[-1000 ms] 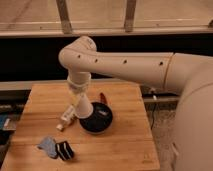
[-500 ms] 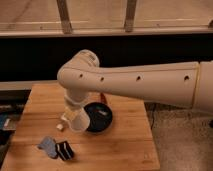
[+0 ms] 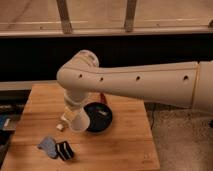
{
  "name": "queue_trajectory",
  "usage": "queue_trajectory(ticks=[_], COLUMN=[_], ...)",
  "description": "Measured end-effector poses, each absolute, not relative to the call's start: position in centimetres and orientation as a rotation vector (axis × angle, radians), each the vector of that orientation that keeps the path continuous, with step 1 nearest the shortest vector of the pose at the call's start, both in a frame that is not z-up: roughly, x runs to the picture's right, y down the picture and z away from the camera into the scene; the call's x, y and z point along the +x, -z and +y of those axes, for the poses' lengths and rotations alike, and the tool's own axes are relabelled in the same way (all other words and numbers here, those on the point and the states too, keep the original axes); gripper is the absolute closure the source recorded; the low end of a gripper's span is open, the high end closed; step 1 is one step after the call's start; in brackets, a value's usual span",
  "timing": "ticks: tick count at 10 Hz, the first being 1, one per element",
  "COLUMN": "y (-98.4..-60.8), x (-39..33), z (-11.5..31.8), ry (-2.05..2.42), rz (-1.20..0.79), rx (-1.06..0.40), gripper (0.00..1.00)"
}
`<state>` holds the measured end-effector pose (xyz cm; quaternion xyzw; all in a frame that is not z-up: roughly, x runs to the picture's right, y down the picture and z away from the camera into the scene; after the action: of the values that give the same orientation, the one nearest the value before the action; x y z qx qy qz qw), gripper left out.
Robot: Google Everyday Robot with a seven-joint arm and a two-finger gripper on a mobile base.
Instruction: Place the ceramic cup over the eraser
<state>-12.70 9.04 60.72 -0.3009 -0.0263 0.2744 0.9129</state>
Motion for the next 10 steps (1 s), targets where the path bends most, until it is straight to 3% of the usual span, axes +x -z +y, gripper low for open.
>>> queue_trajectory(ticks=[4,10], y=[-60.6,-56.2], x=[-12.6,-12.3], z=[9.2,11.6], ry=[-0.562,-0.554], rz=[-0.043,-0.038], rx=[-0.618,-0.595], gripper=[1.00,1.00])
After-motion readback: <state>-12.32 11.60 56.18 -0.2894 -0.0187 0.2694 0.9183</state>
